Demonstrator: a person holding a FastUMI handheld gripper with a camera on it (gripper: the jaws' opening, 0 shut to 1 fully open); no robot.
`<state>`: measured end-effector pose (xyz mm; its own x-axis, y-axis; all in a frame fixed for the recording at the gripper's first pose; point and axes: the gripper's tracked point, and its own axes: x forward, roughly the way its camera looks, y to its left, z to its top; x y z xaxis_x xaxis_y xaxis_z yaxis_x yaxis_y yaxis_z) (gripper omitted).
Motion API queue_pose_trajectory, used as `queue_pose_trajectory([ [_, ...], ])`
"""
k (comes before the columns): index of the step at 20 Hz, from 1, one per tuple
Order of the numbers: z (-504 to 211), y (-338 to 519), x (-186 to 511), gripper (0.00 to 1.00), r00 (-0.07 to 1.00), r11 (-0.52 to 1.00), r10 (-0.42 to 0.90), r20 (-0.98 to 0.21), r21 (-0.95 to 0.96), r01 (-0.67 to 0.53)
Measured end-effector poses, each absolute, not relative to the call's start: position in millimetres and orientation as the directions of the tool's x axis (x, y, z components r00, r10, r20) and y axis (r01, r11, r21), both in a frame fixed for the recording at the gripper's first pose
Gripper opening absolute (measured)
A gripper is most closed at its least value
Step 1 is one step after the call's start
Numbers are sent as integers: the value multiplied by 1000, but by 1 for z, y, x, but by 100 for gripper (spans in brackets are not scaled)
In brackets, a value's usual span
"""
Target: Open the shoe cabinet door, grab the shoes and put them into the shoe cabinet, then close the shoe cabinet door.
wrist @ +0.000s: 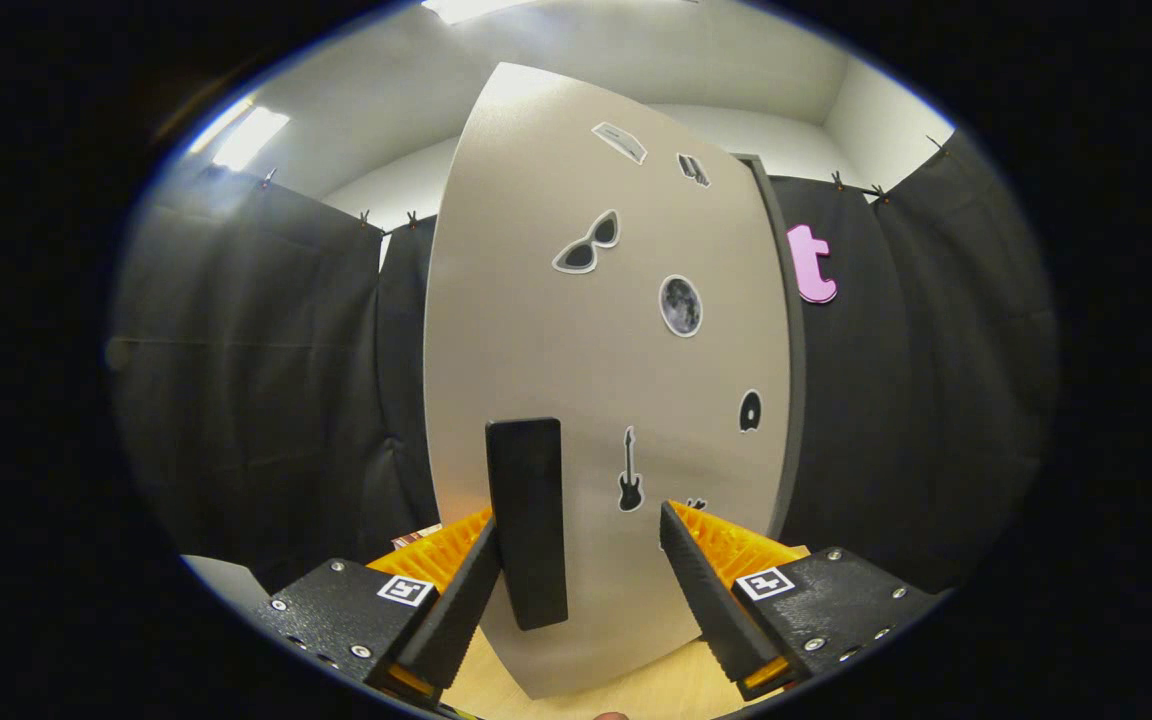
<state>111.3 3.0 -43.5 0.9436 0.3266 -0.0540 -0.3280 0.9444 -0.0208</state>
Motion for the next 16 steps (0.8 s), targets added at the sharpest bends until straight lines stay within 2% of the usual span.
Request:
queue_pose_trajectory([
  [5, -47, 38, 145, 97, 940, 941, 337, -58, 0, -338],
  [16, -50, 56, 169, 97, 955, 957, 289, -67, 9, -290],
])
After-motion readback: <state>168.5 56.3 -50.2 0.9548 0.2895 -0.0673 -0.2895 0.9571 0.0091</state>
